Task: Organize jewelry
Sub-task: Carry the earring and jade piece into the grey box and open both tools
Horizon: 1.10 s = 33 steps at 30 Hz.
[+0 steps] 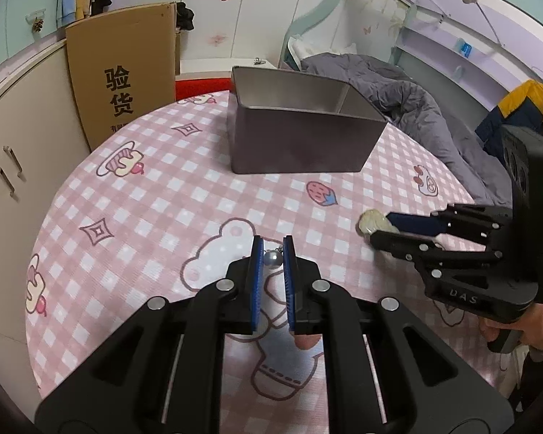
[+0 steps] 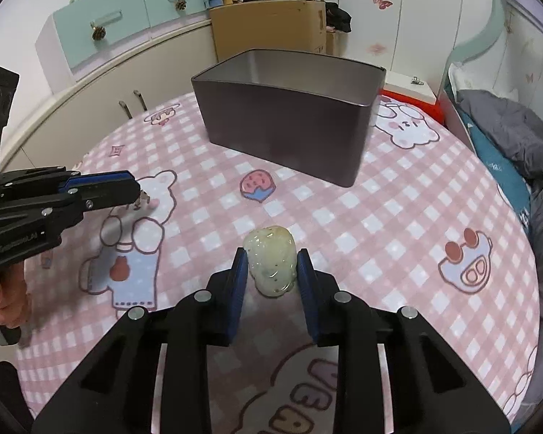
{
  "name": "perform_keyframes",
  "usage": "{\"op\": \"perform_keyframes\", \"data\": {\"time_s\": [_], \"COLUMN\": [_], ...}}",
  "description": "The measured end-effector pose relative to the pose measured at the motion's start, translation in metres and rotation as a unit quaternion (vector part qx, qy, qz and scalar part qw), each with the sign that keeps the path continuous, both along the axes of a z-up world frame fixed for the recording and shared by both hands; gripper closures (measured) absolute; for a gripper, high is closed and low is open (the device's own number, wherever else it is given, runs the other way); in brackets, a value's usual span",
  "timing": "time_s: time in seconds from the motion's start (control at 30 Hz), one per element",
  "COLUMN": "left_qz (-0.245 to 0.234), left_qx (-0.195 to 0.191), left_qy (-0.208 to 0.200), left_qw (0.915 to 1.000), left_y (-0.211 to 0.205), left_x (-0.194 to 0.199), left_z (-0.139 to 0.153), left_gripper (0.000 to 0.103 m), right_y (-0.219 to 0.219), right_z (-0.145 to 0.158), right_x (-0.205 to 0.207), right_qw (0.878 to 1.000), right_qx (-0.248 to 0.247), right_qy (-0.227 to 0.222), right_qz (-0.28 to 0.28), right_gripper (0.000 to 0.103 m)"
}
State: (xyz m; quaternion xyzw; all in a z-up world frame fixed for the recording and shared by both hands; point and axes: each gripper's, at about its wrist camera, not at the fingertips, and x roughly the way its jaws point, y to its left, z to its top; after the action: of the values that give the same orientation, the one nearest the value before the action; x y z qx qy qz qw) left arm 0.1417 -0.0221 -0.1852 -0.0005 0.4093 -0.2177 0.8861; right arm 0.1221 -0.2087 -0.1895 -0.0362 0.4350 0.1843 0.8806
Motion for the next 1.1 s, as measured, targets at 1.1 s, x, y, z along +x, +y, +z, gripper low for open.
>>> {"op": "perform_keyframes", "data": {"time_s": [1.1], "left_qz": [-0.012], "left_qx": [-0.030], "left_qy": [-0.073], "left_qw": [0.9968], "left_y": [-0.039], "left_x": [0.119], "left_z": [0.114], "left_gripper": [0.092], "right_y": [-0.028], "right_z": [0.133], "right_x": [0.113], "right_qw": [0.990], "right_qx": [0.121], "right_qy": [-0.066], "right_qz": [-0.016], "right_gripper": [0.076]}}
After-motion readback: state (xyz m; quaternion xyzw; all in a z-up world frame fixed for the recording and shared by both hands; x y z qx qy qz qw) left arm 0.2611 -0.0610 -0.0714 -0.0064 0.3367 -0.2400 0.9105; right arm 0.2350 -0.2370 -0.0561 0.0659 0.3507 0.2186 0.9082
